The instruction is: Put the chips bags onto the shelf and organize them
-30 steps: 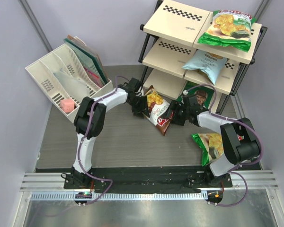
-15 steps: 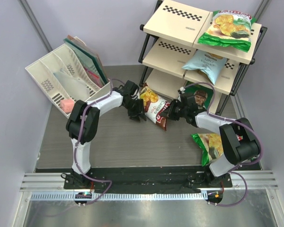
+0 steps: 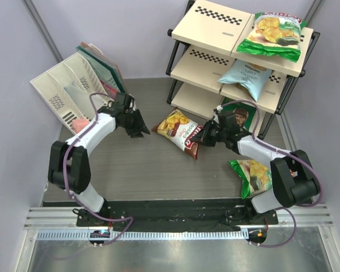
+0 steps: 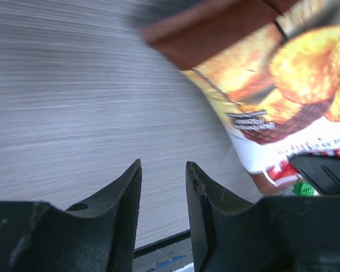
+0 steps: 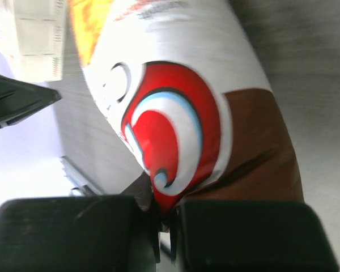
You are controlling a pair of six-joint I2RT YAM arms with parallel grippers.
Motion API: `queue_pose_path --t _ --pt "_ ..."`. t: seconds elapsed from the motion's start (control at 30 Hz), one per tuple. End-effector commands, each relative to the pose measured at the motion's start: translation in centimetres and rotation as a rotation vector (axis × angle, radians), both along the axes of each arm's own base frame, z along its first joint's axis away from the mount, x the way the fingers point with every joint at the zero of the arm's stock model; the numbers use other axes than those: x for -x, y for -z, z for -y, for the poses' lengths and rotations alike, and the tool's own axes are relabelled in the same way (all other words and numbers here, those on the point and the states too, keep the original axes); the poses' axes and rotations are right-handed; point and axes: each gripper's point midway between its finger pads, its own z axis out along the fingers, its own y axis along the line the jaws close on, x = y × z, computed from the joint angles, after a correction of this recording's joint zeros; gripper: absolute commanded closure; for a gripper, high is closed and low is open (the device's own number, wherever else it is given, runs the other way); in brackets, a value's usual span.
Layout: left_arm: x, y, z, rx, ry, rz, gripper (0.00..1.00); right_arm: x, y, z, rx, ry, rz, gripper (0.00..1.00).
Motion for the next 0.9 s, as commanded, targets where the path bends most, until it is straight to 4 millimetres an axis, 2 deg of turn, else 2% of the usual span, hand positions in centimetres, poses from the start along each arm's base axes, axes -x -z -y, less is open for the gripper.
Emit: queue_pose_path --t 0.0,0.17,0.3,0.43,0.5,0.57,0.6,0.7,0.73,0.77,0.87 --pt "0.5 -1.0 -3.6 -0.053 -0.118 0.031 0.63 0.0 -5.3 -0.9 -0.159 0.096 -0.002 0.99" --pt "0.7 -2.0 -4.9 -0.054 -0.154 0.054 0.63 -1.8 -9.0 0.3 -0.274 0.296 0.054 0.99" --pt "0.6 -2.3 -5.0 -0.048 -0.157 0.068 0.63 -3.4 -10.7 1.3 -0.287 0.392 0.127 0.99" --pt "0.9 -2.4 -5.2 -0.049 -0.151 0.07 0.63 -4.7 -12.0 1.2 -0.297 0.436 0.177 0.99" --pt "1.0 -2.3 -5.4 -0.049 -0.149 0.074 0.63 -5.5 -11.9 0.9 -0.269 0.458 0.195 0.99" --pt "1.1 -2.3 -5.7 -0.046 -0.15 0.078 0.63 -6.6 -12.7 0.8 -0.247 0.482 0.242 0.99" --pt "1.1 -2.4 -5.7 -0.044 -0.148 0.078 0.63 -7.3 -12.0 0.9 -0.216 0.519 0.246 0.99" --pt "1.4 -2.2 -6.1 -0.044 -0.14 0.077 0.63 -9.0 -12.5 1.0 -0.228 0.583 0.273 0.99" --pt "1.5 -2.3 -6.2 -0.043 -0.14 0.081 0.63 -9.6 -11.9 0.7 -0.23 0.589 0.27 0.99" --pt "1.7 -2.2 -6.3 -0.042 -0.133 0.08 0.63 -10.2 -12.3 0.6 -0.249 0.603 0.284 0.99" --pt "1.9 -2.0 -6.7 -0.045 -0.125 0.084 0.63 -12.1 -11.7 0.1 -0.237 0.634 0.279 0.99"
